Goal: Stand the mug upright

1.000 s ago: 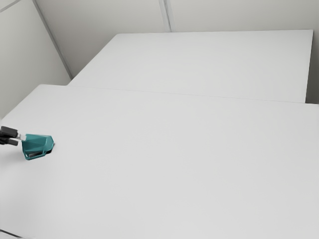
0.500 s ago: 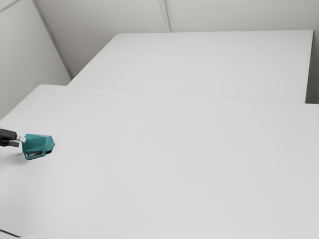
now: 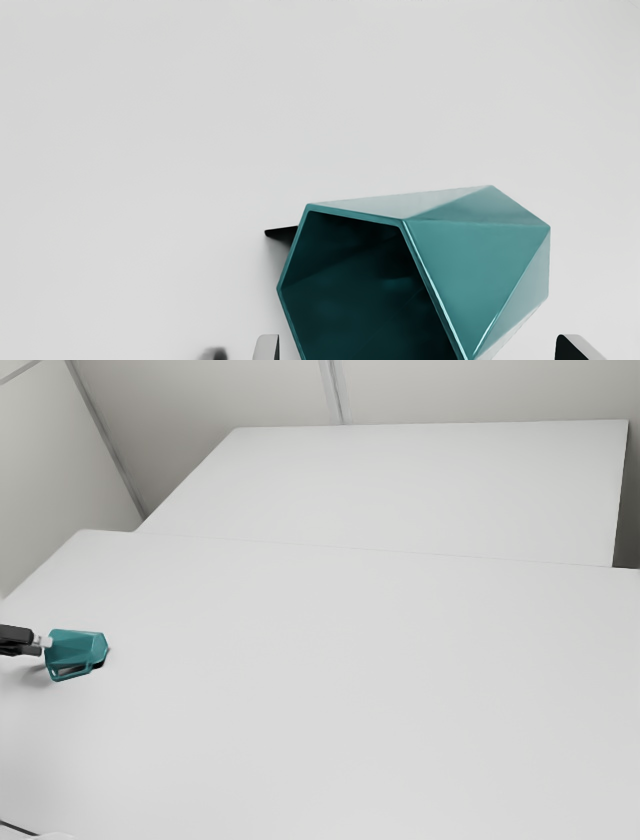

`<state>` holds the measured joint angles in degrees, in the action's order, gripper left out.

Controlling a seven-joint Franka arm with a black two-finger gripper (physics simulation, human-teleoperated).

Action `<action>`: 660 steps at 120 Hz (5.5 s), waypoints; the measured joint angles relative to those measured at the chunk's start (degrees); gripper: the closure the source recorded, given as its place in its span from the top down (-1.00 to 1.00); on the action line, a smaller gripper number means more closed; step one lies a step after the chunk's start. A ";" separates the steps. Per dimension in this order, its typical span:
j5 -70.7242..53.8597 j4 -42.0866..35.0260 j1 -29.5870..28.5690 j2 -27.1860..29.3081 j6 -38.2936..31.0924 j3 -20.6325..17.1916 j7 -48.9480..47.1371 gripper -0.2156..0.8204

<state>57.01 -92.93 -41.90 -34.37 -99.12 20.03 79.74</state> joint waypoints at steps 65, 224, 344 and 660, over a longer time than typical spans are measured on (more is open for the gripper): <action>9.30 -0.55 -0.79 -2.04 5.53 0.00 4.55 0.58; 11.27 -1.59 -2.11 -3.55 15.55 -0.07 3.27 0.08; 10.71 -0.87 -1.73 -1.32 13.80 -3.81 2.91 -0.91; -63.03 -33.85 46.25 33.67 -28.21 -21.12 -68.32 -0.93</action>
<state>-6.02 -126.78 4.35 -0.70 -127.33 -1.08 11.41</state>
